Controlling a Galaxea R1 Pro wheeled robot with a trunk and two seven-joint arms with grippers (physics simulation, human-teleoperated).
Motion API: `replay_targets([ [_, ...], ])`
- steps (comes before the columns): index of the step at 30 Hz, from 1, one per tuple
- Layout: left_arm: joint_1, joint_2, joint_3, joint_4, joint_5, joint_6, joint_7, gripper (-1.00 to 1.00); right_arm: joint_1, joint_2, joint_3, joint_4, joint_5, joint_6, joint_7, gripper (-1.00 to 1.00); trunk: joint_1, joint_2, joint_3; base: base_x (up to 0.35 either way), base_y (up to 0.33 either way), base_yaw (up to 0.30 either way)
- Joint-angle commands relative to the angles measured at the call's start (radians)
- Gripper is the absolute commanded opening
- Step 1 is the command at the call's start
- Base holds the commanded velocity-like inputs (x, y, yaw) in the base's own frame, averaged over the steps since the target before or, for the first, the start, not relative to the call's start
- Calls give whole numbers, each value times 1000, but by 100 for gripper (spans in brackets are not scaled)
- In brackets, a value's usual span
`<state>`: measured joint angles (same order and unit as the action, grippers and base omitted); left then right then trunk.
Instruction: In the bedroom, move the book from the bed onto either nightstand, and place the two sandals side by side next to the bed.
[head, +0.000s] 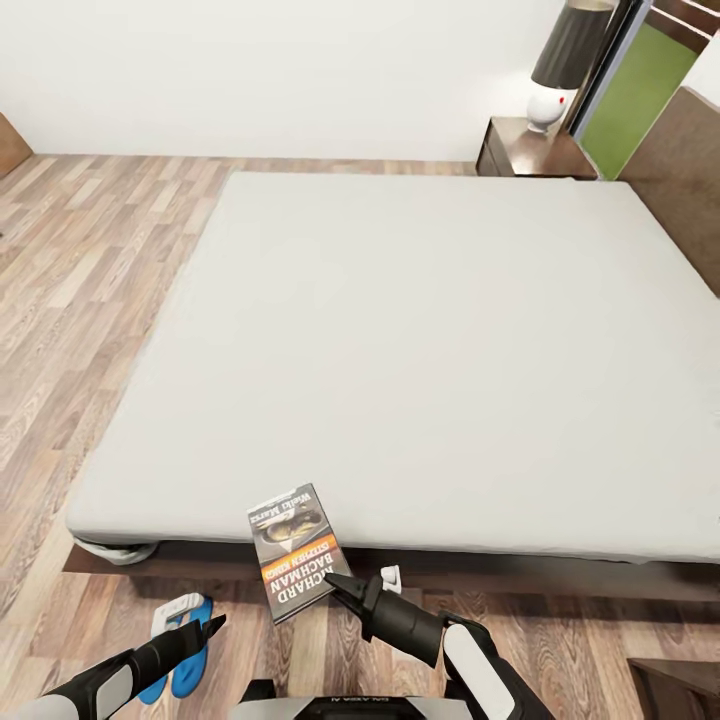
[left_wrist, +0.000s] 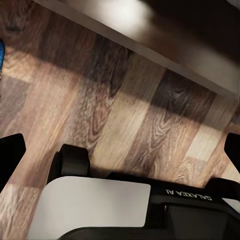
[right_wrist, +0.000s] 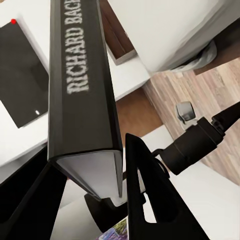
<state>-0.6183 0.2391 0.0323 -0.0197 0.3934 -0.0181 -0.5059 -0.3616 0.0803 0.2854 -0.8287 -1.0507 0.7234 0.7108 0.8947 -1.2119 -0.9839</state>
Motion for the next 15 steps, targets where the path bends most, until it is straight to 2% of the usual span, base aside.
replay_targets([
  [1, -1, 0, 3, 1, -1, -2, -4, 100, 0, 0, 0, 0, -5, 5, -1, -100, -4, 7, 3, 0, 0, 0],
  [15, -1, 0, 3, 1, -1, -2, -4, 100, 0, 0, 0, 0, -6, 5, -1, -100, -58, 105, 47, 0, 0, 0],
])
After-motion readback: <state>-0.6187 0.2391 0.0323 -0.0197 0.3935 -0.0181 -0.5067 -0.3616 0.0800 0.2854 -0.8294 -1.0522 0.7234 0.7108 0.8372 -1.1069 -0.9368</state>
